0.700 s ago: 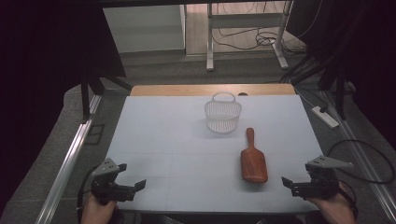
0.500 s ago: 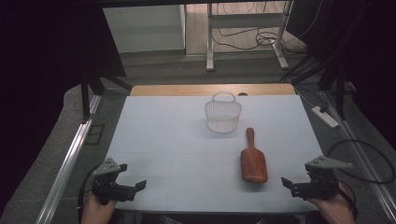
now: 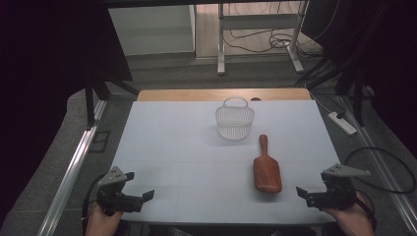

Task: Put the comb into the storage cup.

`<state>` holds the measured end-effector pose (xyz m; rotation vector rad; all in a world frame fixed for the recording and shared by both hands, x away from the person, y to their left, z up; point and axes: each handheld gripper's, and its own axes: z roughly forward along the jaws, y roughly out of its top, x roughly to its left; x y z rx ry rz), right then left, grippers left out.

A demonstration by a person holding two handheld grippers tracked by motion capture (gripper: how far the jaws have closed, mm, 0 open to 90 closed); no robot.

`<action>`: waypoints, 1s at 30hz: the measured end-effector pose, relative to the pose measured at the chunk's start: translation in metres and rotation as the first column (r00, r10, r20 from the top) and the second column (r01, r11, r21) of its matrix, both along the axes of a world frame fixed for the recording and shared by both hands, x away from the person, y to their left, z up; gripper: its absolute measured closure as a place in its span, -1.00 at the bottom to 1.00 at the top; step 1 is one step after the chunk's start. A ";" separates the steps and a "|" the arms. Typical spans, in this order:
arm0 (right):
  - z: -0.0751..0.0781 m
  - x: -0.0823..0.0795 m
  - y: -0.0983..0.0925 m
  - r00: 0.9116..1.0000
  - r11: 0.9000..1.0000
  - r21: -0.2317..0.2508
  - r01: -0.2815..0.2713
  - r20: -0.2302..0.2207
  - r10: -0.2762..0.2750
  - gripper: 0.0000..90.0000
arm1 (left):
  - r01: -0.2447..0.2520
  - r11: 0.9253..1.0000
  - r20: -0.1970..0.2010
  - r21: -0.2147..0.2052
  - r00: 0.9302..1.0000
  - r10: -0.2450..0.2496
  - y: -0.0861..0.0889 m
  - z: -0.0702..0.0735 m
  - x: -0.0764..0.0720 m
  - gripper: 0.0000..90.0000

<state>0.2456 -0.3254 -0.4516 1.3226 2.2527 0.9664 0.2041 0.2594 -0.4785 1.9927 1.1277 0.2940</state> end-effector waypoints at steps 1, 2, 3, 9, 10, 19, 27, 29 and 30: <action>0.000 0.000 0.000 1.000 1.000 0.000 0.002 -0.001 -0.002 -1.00 | -0.001 1.000 0.000 0.000 1.000 0.001 0.000 0.000 0.000 -1.00; 0.000 0.000 0.000 1.000 1.000 -0.001 0.001 -0.003 -0.001 -1.00 | -0.001 1.000 -0.001 -0.001 1.000 0.001 0.000 0.000 0.000 -1.00; 0.000 0.000 0.000 1.000 1.000 0.000 0.000 -0.003 0.000 -1.00 | -0.002 1.000 -0.001 -0.002 1.000 0.002 0.000 0.000 0.000 -1.00; 0.001 0.003 0.004 0.999 1.000 -0.002 -0.031 -0.034 0.031 -1.00 | 0.000 1.000 -0.003 -0.002 1.000 0.000 0.000 0.000 0.001 -0.99; 0.001 0.004 0.004 0.999 0.999 0.002 -0.036 -0.038 0.036 -1.00 | 0.001 1.000 -0.004 -0.002 1.000 -0.001 0.000 0.000 0.001 -0.99; 0.004 0.012 0.008 0.996 0.997 0.029 -0.077 -0.044 0.078 -1.00 | 0.004 1.000 -0.009 -0.006 1.000 -0.004 0.001 0.000 0.001 -0.99; 0.006 0.021 0.012 0.995 0.996 0.048 -0.080 -0.055 0.083 -1.00 | 0.003 1.000 -0.012 -0.012 1.000 -0.003 0.002 -0.001 0.002 -0.99; 0.007 0.023 0.013 0.995 0.995 0.049 -0.085 -0.047 0.088 -1.00 | 0.002 1.000 -0.012 -0.013 1.000 -0.002 0.002 -0.001 0.002 -0.99; 0.007 0.024 0.014 0.995 0.995 0.050 -0.088 -0.042 0.090 -1.00 | 0.002 1.000 -0.013 -0.014 1.000 -0.002 0.002 -0.001 0.002 -0.99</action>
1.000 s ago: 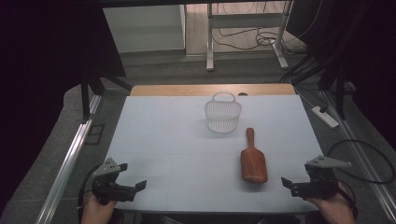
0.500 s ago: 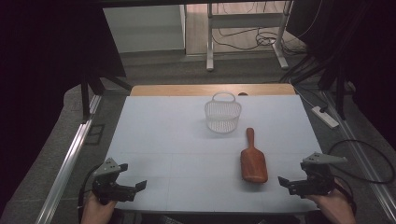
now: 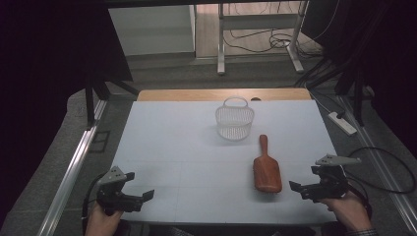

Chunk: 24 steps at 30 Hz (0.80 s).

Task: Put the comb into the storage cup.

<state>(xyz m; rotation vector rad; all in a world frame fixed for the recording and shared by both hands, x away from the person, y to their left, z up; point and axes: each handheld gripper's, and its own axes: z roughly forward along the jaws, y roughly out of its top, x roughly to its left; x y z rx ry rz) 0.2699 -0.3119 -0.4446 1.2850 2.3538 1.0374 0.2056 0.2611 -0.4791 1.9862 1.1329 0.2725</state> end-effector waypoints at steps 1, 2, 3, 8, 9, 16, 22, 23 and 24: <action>0.000 0.001 0.001 1.000 1.000 0.000 -0.003 0.002 0.003 -1.00 | 0.001 1.000 -0.001 0.000 1.000 -0.001 0.000 0.000 0.000 -0.99; 0.001 0.003 0.001 1.000 1.000 -0.002 -0.007 0.002 0.007 -1.00 | 0.001 1.000 -0.001 0.000 1.000 -0.001 0.000 0.000 0.000 -0.99; 0.001 0.005 0.002 1.000 1.000 -0.005 -0.012 0.003 0.012 -1.00 | 0.001 1.000 -0.001 0.000 1.000 -0.001 0.000 0.000 0.000 -0.99; 0.001 0.014 0.006 1.000 1.000 -0.009 -0.015 -0.004 0.015 -1.00 | -0.001 1.000 -0.002 -0.001 1.000 0.001 0.000 0.000 0.000 -0.99; 0.001 0.015 0.006 1.000 1.000 -0.011 -0.016 -0.006 0.016 -1.00 | -0.001 1.000 -0.002 -0.001 1.000 0.001 0.000 0.000 0.000 -0.99; 0.002 0.022 0.008 1.000 1.000 -0.015 -0.007 -0.017 0.007 -1.00 | -0.002 1.000 -0.002 0.000 1.000 0.002 0.000 0.000 0.000 -0.99; 0.004 0.029 0.012 0.999 1.000 -0.001 -0.007 -0.042 0.007 -1.00 | -0.002 1.000 -0.003 -0.001 1.000 0.002 0.000 0.000 0.000 -0.99; 0.005 0.030 0.013 0.999 1.000 -0.002 -0.009 -0.042 0.009 -1.00 | -0.002 1.000 -0.003 -0.002 1.000 0.002 0.000 0.000 0.000 -0.99; 0.005 0.031 0.014 0.999 1.000 0.000 -0.007 -0.040 0.007 -1.00 | -0.003 1.000 -0.002 -0.002 1.000 0.003 0.000 0.000 0.000 -0.99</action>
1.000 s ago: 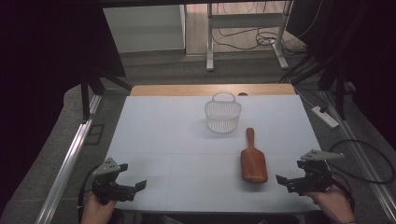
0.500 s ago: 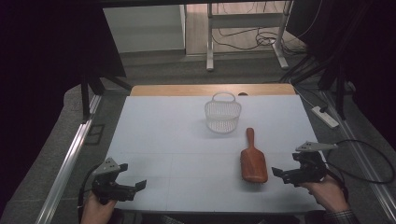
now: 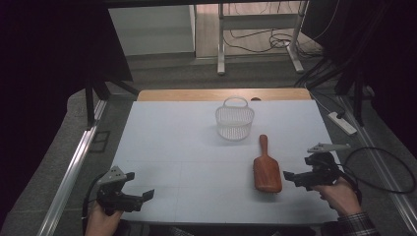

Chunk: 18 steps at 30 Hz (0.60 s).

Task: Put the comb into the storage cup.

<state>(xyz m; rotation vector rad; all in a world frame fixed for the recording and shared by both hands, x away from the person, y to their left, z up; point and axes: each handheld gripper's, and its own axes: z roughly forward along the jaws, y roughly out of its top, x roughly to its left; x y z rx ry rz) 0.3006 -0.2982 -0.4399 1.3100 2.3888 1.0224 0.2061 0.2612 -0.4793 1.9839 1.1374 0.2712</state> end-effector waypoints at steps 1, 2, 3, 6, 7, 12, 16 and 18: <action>0.000 0.001 0.001 1.000 1.000 -0.004 -0.002 -0.001 0.002 -1.00 | 0.000 1.000 0.000 0.000 1.000 0.000 0.000 0.000 0.000 -0.99; 0.001 0.003 0.003 1.000 1.000 -0.008 -0.005 0.002 0.005 -1.00 | 0.001 1.000 0.000 -0.001 1.000 -0.001 0.000 0.000 0.000 -0.99; 0.001 0.004 0.003 1.000 1.000 -0.012 -0.008 0.006 0.008 -1.00 | 0.001 1.000 0.000 0.000 1.000 -0.001 0.000 0.000 0.000 -0.99; 0.001 0.008 0.008 1.000 1.000 -0.023 -0.021 0.016 0.021 -1.00 | 0.002 1.000 0.000 0.000 1.000 -0.002 0.000 0.000 0.000 -0.99; 0.001 0.009 0.009 1.000 0.999 -0.027 -0.025 0.017 0.025 -1.00 | 0.002 1.000 -0.001 0.000 1.000 -0.002 0.000 0.000 0.000 -0.99; 0.001 0.015 0.017 0.999 0.997 -0.056 -0.047 0.012 0.047 -1.00 | 0.002 1.000 0.000 0.000 1.000 -0.002 0.000 0.000 0.000 -0.99; 0.001 0.020 0.024 0.998 0.996 -0.067 -0.055 0.009 0.055 -1.00 | 0.002 1.000 0.000 0.000 1.000 -0.002 0.000 0.000 0.000 -0.99; 0.001 0.022 0.027 0.998 0.996 -0.074 -0.058 0.003 0.058 -1.00 | 0.002 1.000 0.000 -0.001 1.000 -0.002 0.000 0.000 0.000 -0.99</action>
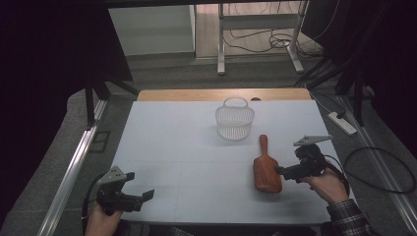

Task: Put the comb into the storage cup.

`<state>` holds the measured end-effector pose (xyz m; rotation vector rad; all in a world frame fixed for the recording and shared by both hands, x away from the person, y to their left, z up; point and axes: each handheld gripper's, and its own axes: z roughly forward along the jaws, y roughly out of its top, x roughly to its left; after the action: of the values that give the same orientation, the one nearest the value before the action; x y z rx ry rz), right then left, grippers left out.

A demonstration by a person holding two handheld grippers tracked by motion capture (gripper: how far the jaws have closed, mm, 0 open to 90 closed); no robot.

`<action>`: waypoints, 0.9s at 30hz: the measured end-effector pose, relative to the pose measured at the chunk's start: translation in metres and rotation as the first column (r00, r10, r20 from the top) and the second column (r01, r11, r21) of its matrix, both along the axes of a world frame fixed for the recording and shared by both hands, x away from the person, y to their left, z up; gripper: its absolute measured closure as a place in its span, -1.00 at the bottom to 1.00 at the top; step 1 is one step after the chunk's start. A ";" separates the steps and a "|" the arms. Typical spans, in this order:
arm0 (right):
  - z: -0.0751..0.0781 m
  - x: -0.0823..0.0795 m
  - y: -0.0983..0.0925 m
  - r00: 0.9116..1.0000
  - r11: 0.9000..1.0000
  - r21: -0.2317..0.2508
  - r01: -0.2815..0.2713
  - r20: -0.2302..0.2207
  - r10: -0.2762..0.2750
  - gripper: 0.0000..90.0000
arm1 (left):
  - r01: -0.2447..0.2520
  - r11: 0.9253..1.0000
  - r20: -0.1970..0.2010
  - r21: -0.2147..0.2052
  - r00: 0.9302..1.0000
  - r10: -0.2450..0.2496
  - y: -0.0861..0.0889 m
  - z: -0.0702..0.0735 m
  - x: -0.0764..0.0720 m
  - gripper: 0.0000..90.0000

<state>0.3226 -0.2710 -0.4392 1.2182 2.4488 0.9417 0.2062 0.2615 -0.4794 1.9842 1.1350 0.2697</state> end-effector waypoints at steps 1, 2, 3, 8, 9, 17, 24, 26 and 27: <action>0.000 0.001 0.001 1.000 1.000 -0.005 -0.005 0.001 0.005 -1.00 | 0.000 1.000 0.000 0.000 1.000 0.000 0.000 0.000 0.000 -0.99; 0.000 0.002 0.003 1.000 1.000 -0.007 -0.003 -0.002 0.003 -1.00 | 0.000 1.000 0.000 0.000 1.000 0.000 0.000 0.000 0.000 -0.99; -0.001 0.004 0.004 1.000 1.000 -0.007 -0.004 -0.005 0.004 -1.00 | 0.000 1.000 0.000 0.000 1.000 0.000 0.000 0.000 0.000 -0.99; -0.003 0.010 0.010 1.000 0.999 -0.027 -0.022 -0.011 0.022 -1.00 | 0.001 1.000 -0.001 -0.001 1.000 -0.001 0.000 0.000 0.000 -0.99; -0.003 0.011 0.011 1.000 0.999 -0.031 -0.022 -0.016 0.021 -1.00 | 0.001 1.000 -0.001 0.000 1.000 -0.001 0.000 0.000 0.000 -0.99; -0.004 0.021 0.022 0.999 0.998 -0.054 -0.032 -0.037 0.030 -1.00 | 0.003 1.000 -0.002 -0.002 1.000 -0.003 0.000 0.000 0.000 -0.99; -0.006 0.031 0.034 0.997 0.997 -0.072 -0.042 -0.073 0.036 -1.00 | 0.007 1.000 -0.003 -0.009 1.000 -0.007 0.001 0.000 0.000 -0.99; -0.006 0.035 0.037 0.996 0.996 -0.080 -0.045 -0.079 0.039 -1.00 | 0.007 1.000 -0.003 -0.008 1.000 -0.007 0.001 0.000 0.001 -0.99; -0.006 0.037 0.038 0.996 0.995 -0.083 -0.047 -0.082 0.040 -1.00 | 0.007 1.000 -0.002 -0.008 1.000 -0.007 0.001 0.000 0.001 -0.99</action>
<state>0.3592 -0.2330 -0.4453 1.2011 2.5586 0.8055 0.2067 0.2624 -0.4795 1.9810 1.1291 0.2588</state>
